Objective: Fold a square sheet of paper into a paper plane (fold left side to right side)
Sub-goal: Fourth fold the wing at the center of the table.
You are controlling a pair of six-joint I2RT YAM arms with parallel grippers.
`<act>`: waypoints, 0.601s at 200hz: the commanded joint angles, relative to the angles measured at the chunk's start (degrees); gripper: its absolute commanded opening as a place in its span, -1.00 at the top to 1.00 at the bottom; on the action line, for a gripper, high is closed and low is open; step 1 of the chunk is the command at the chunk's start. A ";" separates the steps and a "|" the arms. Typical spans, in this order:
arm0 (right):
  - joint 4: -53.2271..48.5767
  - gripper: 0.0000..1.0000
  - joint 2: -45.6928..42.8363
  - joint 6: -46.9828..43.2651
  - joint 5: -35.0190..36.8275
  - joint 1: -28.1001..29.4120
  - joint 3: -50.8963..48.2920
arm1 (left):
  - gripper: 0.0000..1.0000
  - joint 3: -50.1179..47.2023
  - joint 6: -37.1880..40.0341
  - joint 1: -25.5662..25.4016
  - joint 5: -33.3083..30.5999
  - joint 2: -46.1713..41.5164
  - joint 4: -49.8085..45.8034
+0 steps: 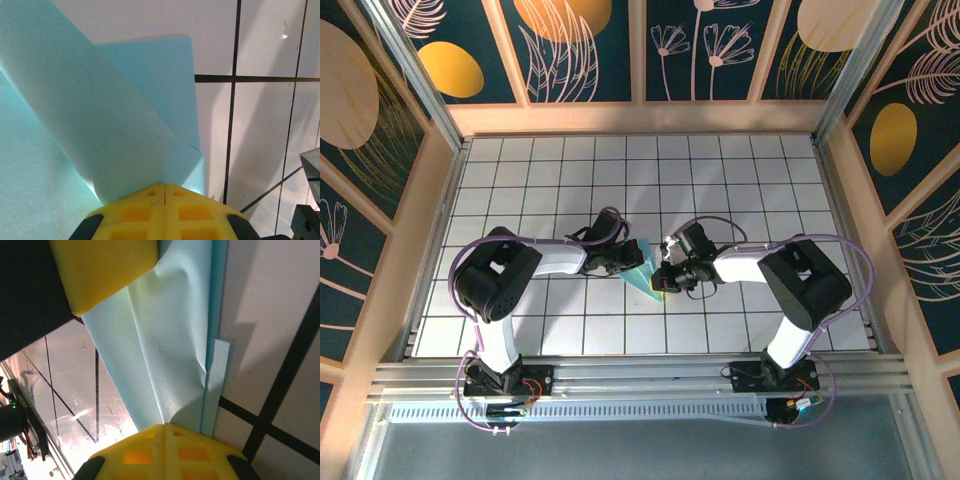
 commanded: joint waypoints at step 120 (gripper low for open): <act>-8.00 1.00 3.10 -2.19 5.05 -1.64 -2.11 | 1.00 -10.35 -7.47 -3.04 5.22 -6.93 18.33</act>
